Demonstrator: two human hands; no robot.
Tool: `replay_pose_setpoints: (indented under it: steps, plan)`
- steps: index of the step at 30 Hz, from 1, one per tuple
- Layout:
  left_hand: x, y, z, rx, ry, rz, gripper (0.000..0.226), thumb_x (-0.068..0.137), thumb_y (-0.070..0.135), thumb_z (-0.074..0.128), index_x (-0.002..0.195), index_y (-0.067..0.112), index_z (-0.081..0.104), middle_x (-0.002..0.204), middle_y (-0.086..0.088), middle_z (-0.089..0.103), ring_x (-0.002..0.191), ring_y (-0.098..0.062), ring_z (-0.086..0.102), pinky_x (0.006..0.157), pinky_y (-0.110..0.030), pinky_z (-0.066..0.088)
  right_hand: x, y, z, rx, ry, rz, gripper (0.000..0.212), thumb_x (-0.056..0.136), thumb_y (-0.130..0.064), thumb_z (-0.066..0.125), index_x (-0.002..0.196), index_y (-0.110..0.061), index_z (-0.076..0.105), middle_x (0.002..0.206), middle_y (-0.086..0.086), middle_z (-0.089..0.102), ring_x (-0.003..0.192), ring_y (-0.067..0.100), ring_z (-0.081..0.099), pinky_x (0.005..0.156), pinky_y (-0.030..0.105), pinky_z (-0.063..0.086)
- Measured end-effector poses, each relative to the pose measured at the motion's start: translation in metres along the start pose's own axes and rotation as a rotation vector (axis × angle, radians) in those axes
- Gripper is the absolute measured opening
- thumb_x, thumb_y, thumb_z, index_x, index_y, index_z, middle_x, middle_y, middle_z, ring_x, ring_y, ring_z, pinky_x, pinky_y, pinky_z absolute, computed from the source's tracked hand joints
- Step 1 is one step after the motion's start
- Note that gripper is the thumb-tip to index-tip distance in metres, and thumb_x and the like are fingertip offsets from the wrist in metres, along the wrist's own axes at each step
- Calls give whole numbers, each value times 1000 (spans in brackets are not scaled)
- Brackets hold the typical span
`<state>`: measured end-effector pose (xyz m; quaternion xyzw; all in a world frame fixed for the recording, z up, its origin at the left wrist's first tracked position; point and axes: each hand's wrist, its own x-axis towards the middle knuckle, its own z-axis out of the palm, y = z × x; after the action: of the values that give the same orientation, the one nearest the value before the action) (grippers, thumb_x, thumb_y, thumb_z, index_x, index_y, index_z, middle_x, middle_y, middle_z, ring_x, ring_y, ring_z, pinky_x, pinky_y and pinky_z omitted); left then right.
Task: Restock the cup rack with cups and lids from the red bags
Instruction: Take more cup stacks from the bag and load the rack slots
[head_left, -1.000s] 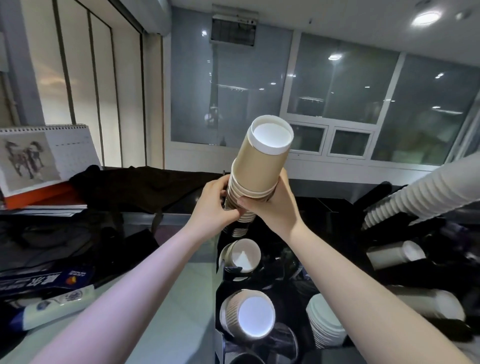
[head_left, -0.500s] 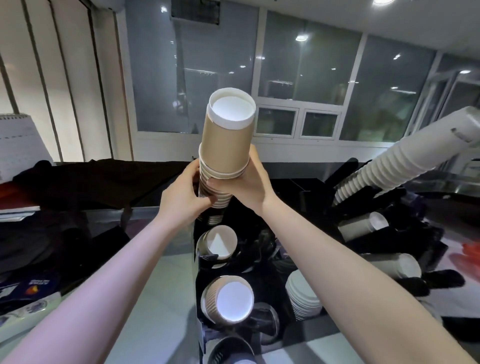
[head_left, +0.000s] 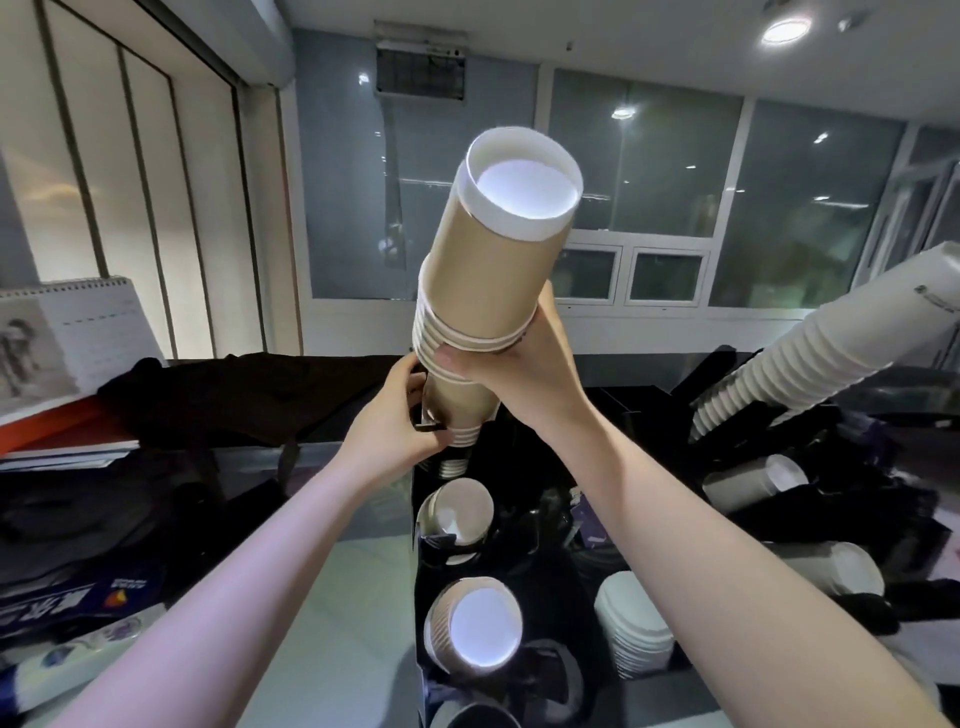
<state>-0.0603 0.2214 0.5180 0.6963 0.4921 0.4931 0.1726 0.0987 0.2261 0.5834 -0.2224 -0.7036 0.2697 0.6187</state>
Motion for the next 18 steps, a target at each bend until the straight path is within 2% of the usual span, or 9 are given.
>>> replay_pose_setpoints:
  steps: [2,4,6,7,10,14,16,18]
  plan:
    - [-14,8,-3,-134,28,80,90,61,30,78,136,43,30,133,29,47,127,5,43,98,-16,40,-5,-9,-5,20,-36,-13,84,54,-28,90,124,-16,46,115,6,65,107,23,64,86,48,54]
    - [-29,15,-9,-207,75,148,102,61,35,80,145,31,24,147,18,37,135,3,34,107,-15,33,-14,-18,-9,33,-62,16,84,53,-30,91,123,-14,47,113,4,66,107,20,64,85,43,53]
    - [-42,22,-16,-208,101,203,109,60,38,82,149,29,18,152,10,31,138,-1,31,110,-19,29,-26,-20,-14,35,-118,19,78,56,-29,90,121,-12,50,110,2,67,105,18,65,84,37,53]
    - [-48,26,-17,-201,95,233,109,61,38,82,149,27,19,152,9,32,138,-3,31,111,-21,29,-32,-21,-15,27,-140,37,79,57,-30,90,122,-10,49,110,2,67,105,19,64,84,38,53]
    - [-62,36,-14,-174,69,314,101,63,40,82,146,31,26,147,12,38,136,-9,36,107,-21,33,-46,-25,-15,-10,-201,101,86,58,-28,91,128,-7,46,113,7,66,107,24,63,86,46,53]
    - [-73,42,-5,-204,137,300,80,70,32,82,136,42,38,132,16,53,123,-7,50,92,-16,45,-62,-23,-13,-29,-313,164,72,67,-6,86,127,-2,45,110,11,65,99,21,66,76,35,56]
    - [-77,37,-3,-191,122,277,70,70,30,83,127,44,46,123,16,58,114,-6,56,84,-14,47,-68,-20,-18,-52,-362,158,72,68,-3,83,128,-19,46,112,-7,65,102,7,63,77,23,54]
    - [-81,28,-1,-188,74,203,73,65,32,86,126,42,48,122,13,61,111,-9,59,86,-22,51,-74,-21,-23,-61,-360,172,75,68,-7,84,126,-34,44,111,-26,61,105,-6,57,80,14,49]
